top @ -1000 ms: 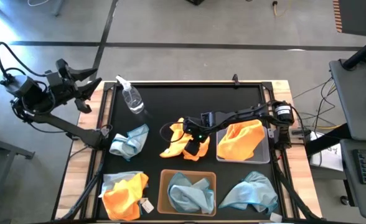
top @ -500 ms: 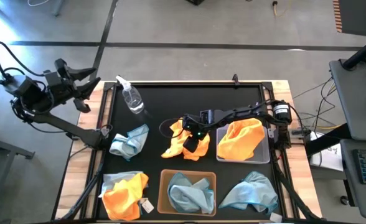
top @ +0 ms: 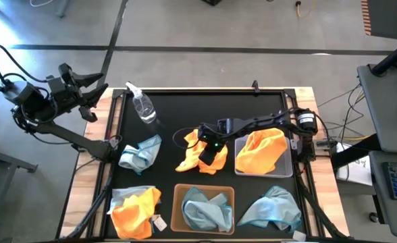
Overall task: Sort microfiber towel by color & place in baskets
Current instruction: Put the top orange microfiber towel into the transparent bin
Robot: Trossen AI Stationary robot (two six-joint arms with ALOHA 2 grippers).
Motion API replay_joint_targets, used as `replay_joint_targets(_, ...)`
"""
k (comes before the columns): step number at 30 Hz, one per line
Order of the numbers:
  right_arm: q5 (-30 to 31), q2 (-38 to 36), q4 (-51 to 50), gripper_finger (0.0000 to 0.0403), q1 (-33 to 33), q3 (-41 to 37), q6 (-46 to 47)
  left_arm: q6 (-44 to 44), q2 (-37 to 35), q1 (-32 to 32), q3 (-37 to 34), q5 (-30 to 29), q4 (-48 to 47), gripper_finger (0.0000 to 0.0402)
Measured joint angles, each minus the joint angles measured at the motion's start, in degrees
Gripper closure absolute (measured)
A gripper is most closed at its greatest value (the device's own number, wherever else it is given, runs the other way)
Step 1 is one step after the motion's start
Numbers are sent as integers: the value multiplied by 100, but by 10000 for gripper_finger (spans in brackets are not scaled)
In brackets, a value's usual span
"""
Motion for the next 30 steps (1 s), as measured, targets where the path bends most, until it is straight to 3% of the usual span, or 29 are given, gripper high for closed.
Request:
replay_joint_targets(5,-7,-203,-8,394,0,232,-7,0,0,-1,0,0,0,237)
replay_joint_targets(20,51,-680,-69,394,7,2169,-737,0,-99,-1,0,-2,2,237)
replay_joint_targets(30,37,-733,-860,394,29,3555,-999,-2,-213,-1,0,-2,0,237)
